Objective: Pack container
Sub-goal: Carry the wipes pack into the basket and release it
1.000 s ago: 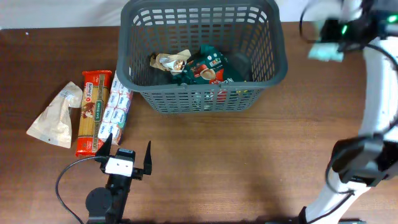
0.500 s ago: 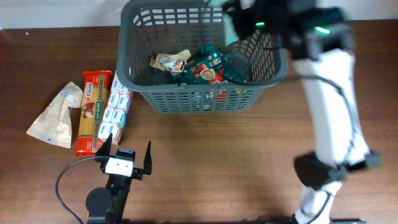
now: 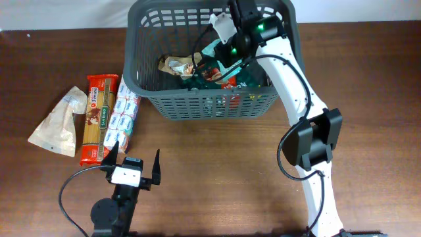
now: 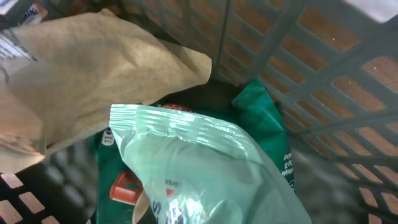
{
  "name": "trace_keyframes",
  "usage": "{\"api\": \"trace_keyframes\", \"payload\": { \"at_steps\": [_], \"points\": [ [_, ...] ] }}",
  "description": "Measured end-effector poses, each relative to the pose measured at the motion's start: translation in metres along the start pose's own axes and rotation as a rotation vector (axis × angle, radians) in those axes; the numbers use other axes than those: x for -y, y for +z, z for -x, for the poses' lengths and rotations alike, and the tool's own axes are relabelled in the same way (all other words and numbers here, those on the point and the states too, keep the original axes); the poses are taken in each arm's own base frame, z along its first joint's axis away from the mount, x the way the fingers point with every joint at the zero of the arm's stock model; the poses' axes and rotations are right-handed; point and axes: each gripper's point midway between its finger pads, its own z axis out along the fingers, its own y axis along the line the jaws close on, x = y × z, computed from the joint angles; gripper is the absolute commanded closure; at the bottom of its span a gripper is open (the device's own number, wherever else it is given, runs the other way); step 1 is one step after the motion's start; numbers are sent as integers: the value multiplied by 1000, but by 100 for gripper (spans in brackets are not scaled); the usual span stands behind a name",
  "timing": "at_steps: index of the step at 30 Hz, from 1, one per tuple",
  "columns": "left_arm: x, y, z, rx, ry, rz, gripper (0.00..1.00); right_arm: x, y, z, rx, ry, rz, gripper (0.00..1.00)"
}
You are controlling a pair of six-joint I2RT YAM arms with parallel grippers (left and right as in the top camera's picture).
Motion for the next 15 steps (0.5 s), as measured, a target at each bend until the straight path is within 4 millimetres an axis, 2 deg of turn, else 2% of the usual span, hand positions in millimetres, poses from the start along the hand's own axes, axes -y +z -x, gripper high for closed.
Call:
{"api": "trace_keyframes", "payload": {
  "at_steps": [1, 2, 6, 9, 10, 12, 15],
  "points": [
    [0, 0, 0, 0, 0, 0, 1, 0, 1, -1, -2, 1, 1, 14],
    [0, 0, 0, 0, 0, 0, 1, 0, 2, -2, -7, 4, 2, 10],
    [0, 0, 0, 0, 0, 0, 1, 0, 3, -7, -23, 32, 5, 15],
    [0, 0, 0, 0, 0, 0, 1, 5, -6, -7, -20, 55, -9, 16],
    [0, 0, 0, 0, 0, 0, 1, 9, -13, -6, -14, 65, -21, 16],
    [0, 0, 0, 0, 0, 0, 1, 21, -41, 1, 26, 87, -54, 16],
    [0, 0, 0, 0, 0, 0, 1, 51, -111, 15, 142, 144, -130, 12]
  ]
}}
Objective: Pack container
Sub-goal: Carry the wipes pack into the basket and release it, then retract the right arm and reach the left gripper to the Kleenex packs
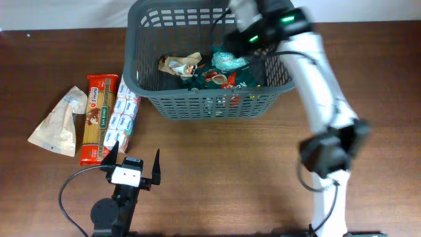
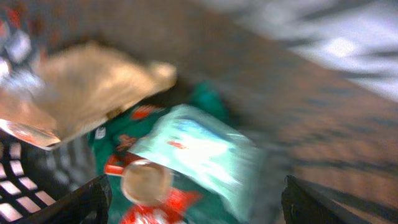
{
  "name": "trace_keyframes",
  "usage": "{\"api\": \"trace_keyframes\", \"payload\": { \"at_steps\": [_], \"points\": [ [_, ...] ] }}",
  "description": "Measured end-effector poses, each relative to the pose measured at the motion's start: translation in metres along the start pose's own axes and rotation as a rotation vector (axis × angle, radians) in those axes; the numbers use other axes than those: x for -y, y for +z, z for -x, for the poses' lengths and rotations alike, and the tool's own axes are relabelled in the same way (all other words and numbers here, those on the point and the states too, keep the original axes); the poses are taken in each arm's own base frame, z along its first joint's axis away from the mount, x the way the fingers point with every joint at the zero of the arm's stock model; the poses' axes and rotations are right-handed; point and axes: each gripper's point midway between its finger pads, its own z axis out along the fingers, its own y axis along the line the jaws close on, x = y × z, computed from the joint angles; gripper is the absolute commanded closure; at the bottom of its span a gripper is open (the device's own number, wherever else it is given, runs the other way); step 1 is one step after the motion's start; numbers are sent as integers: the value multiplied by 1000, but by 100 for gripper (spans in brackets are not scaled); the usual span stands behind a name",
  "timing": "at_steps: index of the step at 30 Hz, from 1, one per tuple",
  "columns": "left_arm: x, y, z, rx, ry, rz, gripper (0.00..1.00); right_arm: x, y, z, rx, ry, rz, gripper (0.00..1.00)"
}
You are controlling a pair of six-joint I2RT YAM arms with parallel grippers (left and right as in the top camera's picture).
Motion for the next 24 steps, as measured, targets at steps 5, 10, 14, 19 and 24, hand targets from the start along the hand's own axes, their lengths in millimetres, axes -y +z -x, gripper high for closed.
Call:
{"api": "trace_keyframes", "payload": {
  "at_steps": [5, 10, 14, 19, 24],
  "points": [
    [0, 0, 0, 0, 0, 0, 1, 104, -164, 23, 266, 182, -231, 4],
    [0, 0, 2, 8, 5, 2, 1, 176, -254, -11, 350, 364, -407, 3],
    [-2, 0, 9, 36, 17, 11, 1, 216, -244, -56, 267, 494, -444, 1],
    [-4, -1, 27, 109, 11, 16, 1, 259, -194, -137, 92, 668, -437, 1],
    [-6, -3, 11, -19, -101, 24, 1, 276, -150, -220, -76, 818, -406, 1]
  ]
}}
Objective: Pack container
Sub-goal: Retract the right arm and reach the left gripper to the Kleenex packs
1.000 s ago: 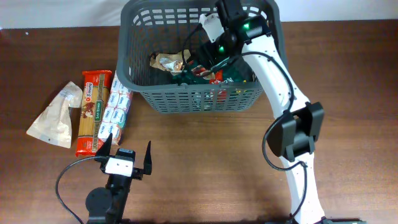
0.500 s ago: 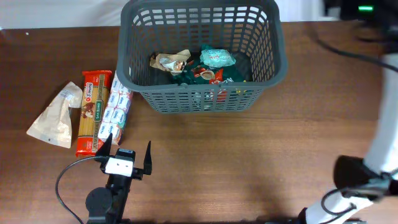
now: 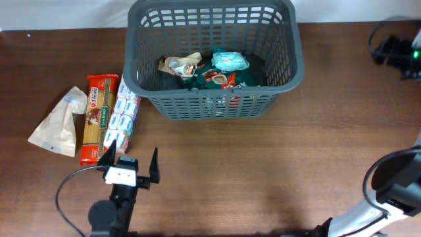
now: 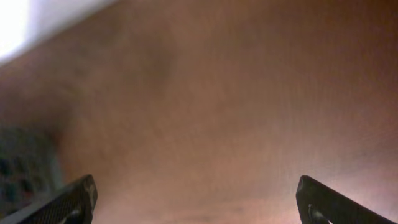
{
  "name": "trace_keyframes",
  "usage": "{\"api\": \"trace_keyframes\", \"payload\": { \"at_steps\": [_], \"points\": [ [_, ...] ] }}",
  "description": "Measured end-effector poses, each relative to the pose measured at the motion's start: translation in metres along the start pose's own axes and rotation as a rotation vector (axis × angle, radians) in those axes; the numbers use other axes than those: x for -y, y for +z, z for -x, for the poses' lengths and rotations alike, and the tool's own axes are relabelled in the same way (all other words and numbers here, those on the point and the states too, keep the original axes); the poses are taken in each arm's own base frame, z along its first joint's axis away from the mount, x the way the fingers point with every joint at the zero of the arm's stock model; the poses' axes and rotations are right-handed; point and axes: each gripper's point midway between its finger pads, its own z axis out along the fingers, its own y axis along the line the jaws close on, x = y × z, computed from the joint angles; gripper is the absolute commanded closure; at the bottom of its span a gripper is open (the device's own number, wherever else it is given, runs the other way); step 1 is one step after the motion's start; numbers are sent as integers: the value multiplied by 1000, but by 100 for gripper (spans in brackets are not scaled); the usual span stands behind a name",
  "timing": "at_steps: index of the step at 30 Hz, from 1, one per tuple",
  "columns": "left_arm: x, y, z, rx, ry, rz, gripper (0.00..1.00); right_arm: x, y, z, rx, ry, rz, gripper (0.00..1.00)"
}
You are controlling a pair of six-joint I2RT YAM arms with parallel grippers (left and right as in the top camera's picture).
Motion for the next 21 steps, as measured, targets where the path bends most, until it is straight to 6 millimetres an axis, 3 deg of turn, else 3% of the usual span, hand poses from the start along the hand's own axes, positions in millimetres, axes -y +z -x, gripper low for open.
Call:
{"api": "trace_keyframes", "payload": {
  "at_steps": [3, 9, 13, 16, 21],
  "points": [
    [-10, -4, -4, -135, -46, 54, 1, 11, 13, -18, -55, 29, -7, 1],
    [-56, 7, 65, -267, -67, 258, 1, 12, 19, -25, -74, 36, -4, 1],
    [-92, 28, 97, -436, -81, 349, 1, 12, 19, -26, -78, 37, -3, 1],
    [-116, 51, 107, -587, -96, 360, 1, 12, 19, -26, -78, 38, -3, 1],
    [-135, 87, 114, -705, -127, 329, 1, 12, 19, -26, -77, 38, -3, 1]
  ]
}}
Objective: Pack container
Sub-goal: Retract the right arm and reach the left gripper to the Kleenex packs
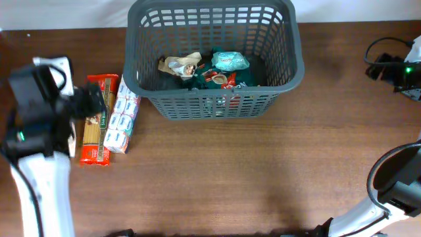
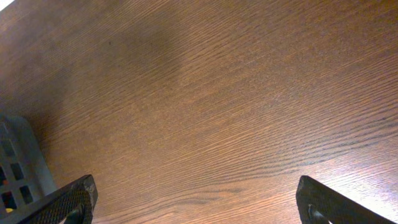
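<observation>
The grey mesh basket (image 1: 294,69) stands at the table's back middle. In it lie a mint packet (image 1: 230,61), a crumpled beige packet (image 1: 181,64) and green-and-red packets (image 1: 220,79). Left of it lie a red-orange pasta pack (image 1: 94,148) and a white-and-blue strip of small packs (image 1: 122,118). My left gripper (image 1: 91,102) is blurred over the top of the pasta pack, so how its jaws stand does not show. My right gripper (image 1: 383,67) is at the far right edge. In the right wrist view the right gripper (image 2: 196,200) is open over bare wood.
The left arm (image 1: 36,108) covers the table's far left. A corner of the basket (image 2: 18,155) shows at the left of the right wrist view. Cables run by the right arm at the right edge.
My left arm has gone from its place at the front of the table to the far left, and its gripper is now over the pasta pack. The right gripper has barely shifted and stays open.
My right gripper was low in the basket, close over the mint packet. Then it was higher and open, with the mint packet lying in the basket. Then it was out at the table's far right. The left arm stayed at the front until it moved over the left-hand packs.
</observation>
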{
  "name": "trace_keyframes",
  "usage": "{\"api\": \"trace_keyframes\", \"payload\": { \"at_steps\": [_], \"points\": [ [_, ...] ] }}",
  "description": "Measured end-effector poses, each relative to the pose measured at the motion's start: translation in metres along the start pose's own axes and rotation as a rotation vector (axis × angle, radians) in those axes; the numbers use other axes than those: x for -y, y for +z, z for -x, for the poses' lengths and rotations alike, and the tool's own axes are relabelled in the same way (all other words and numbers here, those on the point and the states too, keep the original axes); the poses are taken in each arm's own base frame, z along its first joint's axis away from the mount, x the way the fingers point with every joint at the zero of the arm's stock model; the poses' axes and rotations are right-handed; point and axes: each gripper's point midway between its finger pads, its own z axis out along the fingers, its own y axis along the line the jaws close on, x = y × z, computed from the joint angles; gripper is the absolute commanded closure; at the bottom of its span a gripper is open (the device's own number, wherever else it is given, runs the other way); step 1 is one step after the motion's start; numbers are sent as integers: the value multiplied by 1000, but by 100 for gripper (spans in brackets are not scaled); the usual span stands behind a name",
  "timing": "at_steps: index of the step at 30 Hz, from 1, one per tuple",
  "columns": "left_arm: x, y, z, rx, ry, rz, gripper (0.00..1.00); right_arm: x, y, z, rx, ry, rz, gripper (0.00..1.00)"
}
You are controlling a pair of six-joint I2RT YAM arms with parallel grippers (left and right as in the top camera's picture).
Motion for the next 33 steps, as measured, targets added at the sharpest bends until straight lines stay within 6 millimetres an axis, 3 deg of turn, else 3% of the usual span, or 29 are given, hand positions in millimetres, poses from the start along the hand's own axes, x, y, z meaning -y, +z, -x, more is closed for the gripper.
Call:
{"api": "trace_keyframes", "payload": {
  "at_steps": [3, 6, 9, 15, 21, 27, 30, 33],
  "points": [
    [3, 15, 8, -21, 10, -19, 1, 0, 0, 0, -1, 0, 0, 1],
    [8, 32, -2, -84, 38, -54, 4, 0, 0, 0, -1, 0, 0, 1],
    [19, 61, -33, -239, 93, -120, 10, 0, 0, 0, -1, 0, 0, 1],
    [31, 116, -105, -549, 201, -228, 11, 0, 0, 0, -1, 1, 0, 1],
    [39, 144, -134, -647, 286, -285, 11, 0, 0, 0, -1, 0, 0, 1],
    [52, 163, -159, -730, 355, -323, 23, 0, 0, 0, -1, 0, 0, 1],
    [55, 172, -173, -779, 386, -317, 44, 0, 0, 0, -1, 0, 0, 1],
    [56, 180, -184, -818, 422, -299, 94, 0, 0, 0, -1, 0, 0, 1]
  ]
}}
